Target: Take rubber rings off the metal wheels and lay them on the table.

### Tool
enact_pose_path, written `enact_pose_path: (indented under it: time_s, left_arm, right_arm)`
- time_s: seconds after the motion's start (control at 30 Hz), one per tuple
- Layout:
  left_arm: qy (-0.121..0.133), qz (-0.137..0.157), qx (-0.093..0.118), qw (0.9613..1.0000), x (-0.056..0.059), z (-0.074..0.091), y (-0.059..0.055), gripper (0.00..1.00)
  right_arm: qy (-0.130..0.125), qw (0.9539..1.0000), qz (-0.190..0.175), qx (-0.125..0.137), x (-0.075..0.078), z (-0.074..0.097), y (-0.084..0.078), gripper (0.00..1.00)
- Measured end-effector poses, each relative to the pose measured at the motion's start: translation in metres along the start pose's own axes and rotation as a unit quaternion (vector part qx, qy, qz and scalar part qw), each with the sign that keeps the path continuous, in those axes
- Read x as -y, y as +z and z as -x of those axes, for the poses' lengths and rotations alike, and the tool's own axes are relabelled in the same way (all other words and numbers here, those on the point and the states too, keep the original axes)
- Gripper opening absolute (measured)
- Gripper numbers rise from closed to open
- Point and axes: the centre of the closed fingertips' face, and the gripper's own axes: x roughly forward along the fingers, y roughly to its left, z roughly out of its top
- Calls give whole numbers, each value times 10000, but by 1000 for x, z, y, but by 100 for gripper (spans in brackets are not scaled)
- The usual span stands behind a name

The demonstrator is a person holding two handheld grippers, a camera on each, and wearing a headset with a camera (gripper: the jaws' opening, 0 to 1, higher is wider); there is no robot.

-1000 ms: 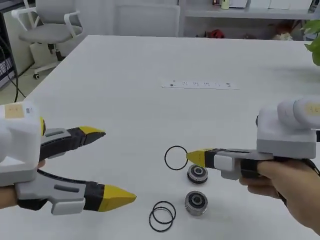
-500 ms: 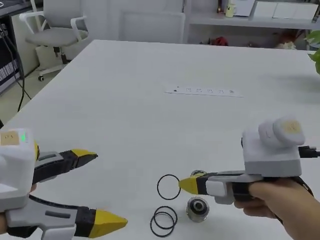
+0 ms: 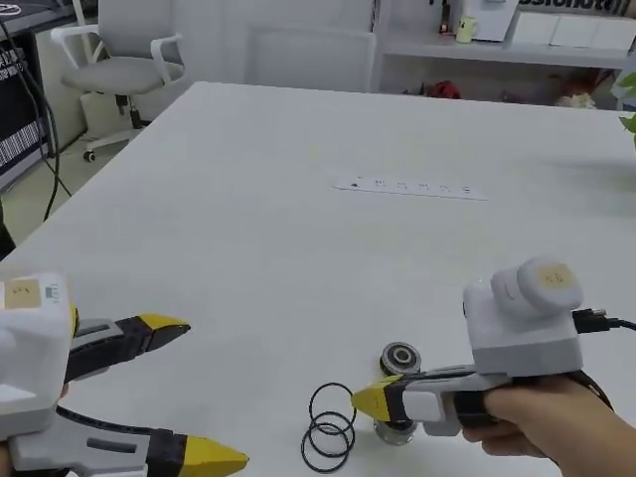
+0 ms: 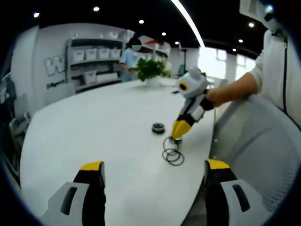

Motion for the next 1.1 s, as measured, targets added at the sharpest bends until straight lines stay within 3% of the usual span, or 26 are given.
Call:
enact_pose_path:
  time_s: [0.17, 0.43, 0.8, 1.1]
  left_arm:
    - [-25, 13, 6, 10000, 2, 0, -1, 87]
    - [2, 37, 3, 10000, 0, 1, -3, 87]
    - [3, 30, -4, 10000, -1, 1, -2, 87]
    - [-5, 5, -19, 10000, 0, 2, -1, 87]
  right_arm:
    - [21, 9995, 183, -270, -1, -6, -13, 0]
    - [-98, 9983, 410, -393, 3, -7, -19, 0]
    - [-167, 9983, 488, -263, 7, -3, -11, 1]
    - [-292, 9986, 442, 78, 14, 7, 7, 2]
